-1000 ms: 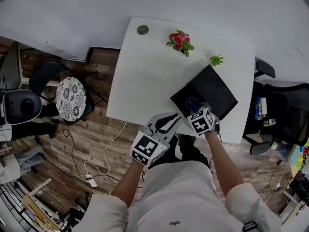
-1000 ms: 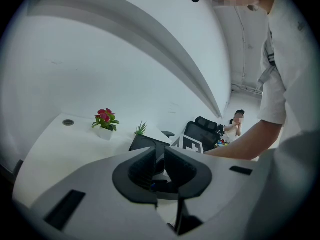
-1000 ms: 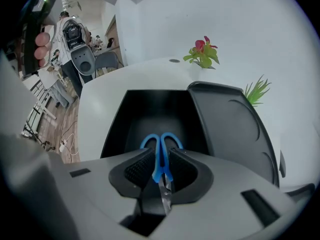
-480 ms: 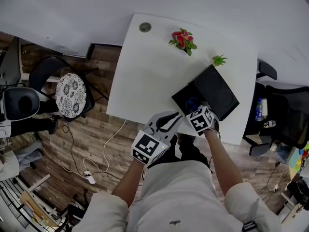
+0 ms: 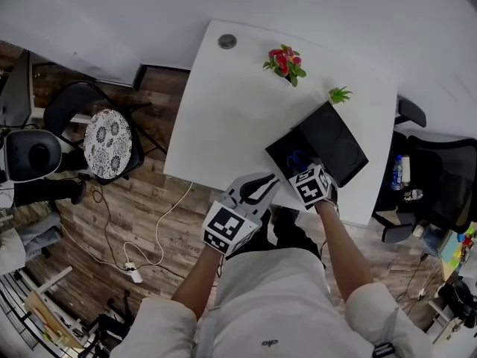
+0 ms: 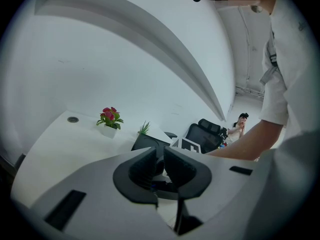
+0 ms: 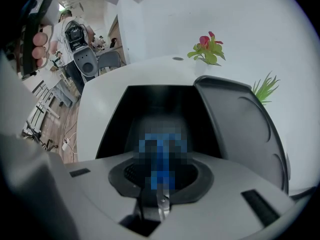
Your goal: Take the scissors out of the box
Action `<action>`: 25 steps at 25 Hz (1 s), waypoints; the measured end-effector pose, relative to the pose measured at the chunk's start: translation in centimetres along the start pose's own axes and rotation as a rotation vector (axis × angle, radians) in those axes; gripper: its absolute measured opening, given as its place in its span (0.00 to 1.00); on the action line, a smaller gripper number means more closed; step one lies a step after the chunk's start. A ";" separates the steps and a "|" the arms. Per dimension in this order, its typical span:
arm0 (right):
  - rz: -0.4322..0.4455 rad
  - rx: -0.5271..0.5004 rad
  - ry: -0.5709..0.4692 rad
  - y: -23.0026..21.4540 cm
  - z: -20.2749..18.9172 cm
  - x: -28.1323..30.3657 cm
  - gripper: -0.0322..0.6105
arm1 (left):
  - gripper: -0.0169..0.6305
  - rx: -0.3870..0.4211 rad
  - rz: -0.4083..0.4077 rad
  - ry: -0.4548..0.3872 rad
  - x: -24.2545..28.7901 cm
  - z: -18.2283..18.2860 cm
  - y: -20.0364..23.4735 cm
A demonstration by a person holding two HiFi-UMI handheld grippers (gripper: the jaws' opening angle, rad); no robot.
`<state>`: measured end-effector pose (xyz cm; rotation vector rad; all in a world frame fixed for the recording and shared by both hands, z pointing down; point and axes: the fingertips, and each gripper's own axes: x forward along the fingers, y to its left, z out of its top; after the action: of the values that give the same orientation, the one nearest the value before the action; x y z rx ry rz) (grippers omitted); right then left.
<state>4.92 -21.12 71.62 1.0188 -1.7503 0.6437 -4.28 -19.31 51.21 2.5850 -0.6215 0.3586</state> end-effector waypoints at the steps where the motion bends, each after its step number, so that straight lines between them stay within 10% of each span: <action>1: 0.001 -0.002 -0.002 0.0 0.0 0.0 0.20 | 0.12 -0.001 0.000 -0.002 0.0 0.0 -0.1; 25: -0.067 -0.053 -0.155 0.2 0.4 -5.2 0.19 | 0.11 0.023 0.055 -0.044 -2.4 -0.4 -3.3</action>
<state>5.52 -19.54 66.68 1.1101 -1.8486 0.4838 -4.78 -15.62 49.49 2.6079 -0.7087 0.3296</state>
